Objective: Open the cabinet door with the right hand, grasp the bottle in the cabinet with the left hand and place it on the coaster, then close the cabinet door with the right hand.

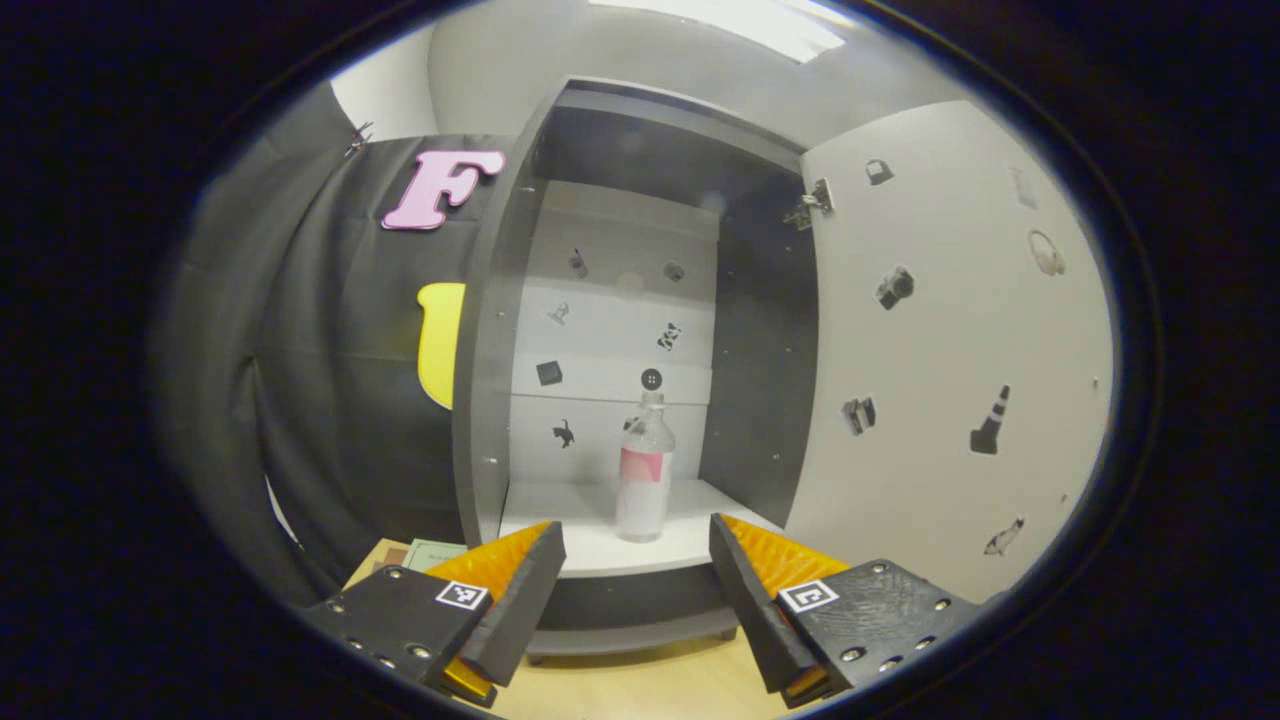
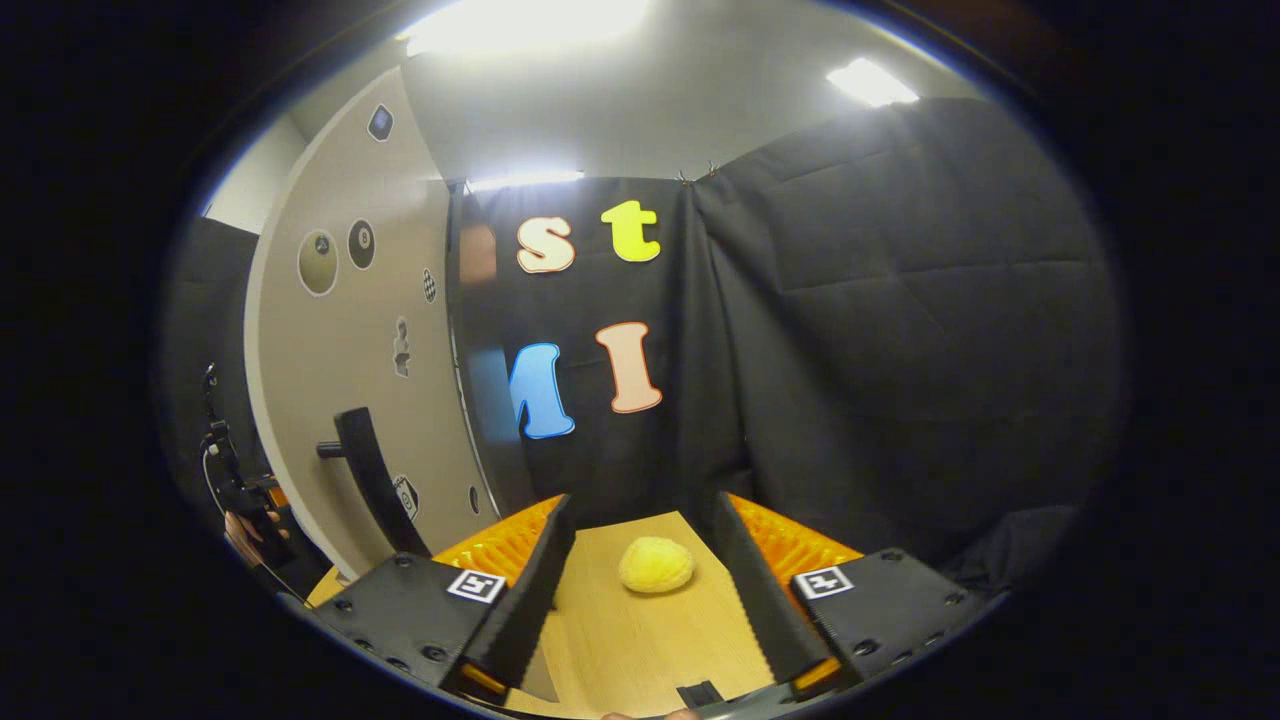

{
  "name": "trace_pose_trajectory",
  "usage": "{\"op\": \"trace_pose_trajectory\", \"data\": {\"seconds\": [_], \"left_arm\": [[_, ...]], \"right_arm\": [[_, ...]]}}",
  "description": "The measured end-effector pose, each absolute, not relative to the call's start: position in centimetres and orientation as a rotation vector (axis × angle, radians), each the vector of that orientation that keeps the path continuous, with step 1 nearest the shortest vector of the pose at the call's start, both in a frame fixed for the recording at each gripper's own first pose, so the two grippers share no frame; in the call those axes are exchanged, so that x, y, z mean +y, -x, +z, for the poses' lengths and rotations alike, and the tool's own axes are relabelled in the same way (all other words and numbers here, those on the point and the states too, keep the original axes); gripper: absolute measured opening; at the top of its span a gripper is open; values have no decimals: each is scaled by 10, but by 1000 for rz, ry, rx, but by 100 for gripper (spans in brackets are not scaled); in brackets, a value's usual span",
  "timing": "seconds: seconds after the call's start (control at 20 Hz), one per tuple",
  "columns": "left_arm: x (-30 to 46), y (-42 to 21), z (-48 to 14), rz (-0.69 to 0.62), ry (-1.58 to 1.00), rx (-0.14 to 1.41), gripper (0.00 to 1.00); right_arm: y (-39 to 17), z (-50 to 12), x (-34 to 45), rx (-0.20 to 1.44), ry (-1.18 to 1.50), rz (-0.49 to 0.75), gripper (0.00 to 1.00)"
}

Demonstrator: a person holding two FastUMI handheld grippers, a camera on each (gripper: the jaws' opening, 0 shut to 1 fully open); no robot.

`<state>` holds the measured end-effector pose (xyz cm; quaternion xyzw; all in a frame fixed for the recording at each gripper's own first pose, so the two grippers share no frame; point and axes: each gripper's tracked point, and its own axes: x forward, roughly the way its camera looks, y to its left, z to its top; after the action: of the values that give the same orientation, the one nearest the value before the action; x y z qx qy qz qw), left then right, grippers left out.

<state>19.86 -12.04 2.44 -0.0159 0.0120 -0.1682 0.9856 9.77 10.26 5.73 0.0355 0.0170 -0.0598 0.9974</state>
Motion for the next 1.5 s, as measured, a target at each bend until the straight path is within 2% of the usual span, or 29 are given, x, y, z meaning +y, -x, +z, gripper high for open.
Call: {"op": "trace_pose_trajectory", "data": {"seconds": [0.05,0.1,0.2,0.25,0.35,0.4,0.5,0.55,0.7,0.85,0.9,1.1,1.15,1.25,1.3,1.35,1.4,1.5], "left_arm": [[-126,-212,30,-349,43,12,89],[-129,-226,35,-351,47,4,89],[-135,-252,37,-348,49,9,94],[-140,-265,38,-348,46,12,89],[-146,-287,36,-347,41,19,89],[-148,-296,34,-347,32,23,85],[-153,-315,32,-344,1,26,89],[-156,-323,31,-347,-12,30,85],[-169,-347,17,-360,-59,55,85],[-185,-363,3,-382,-65,83,85],[-186,-370,-5,-376,-69,96,89],[-186,-389,-12,-341,-86,88,89],[-186,-393,-14,-341,-90,90,93],[-189,-398,-21,-346,-84,104,85],[-191,-400,-24,-353,-76,109,89],[-192,-402,-25,-351,-68,110,86],[-192,-404,-27,-350,-61,111,89],[-194,-404,-29,-357,-47,113,87]], "right_arm": [[-98,59,104,36,-72,-113,91],[-101,58,104,37,-73,-114,96],[-106,58,103,37,-70,-116,94],[-109,57,102,40,-70,-120,94],[-111,55,103,51,-72,-119,94],[-112,53,104,58,-71,-110,94],[-114,51,105,67,-66,-99,94],[-114,50,105,69,-65,-99,94],[-118,48,105,80,-77,-107,94],[-120,45,103,94,-80,-123,94],[-119,43,102,102,-78,-131,94],[-120,41,98,105,-84,-151,94],[-121,41,98,112,-89,-154,94],[-118,39,97,118,-95,-162,94],[-118,39,98,118,-96,-162,94],[-119,39,97,119,-94,-163,94],[-119,38,96,121,-89,-165,94],[-119,37,95,128,-75,-164,94]]}}
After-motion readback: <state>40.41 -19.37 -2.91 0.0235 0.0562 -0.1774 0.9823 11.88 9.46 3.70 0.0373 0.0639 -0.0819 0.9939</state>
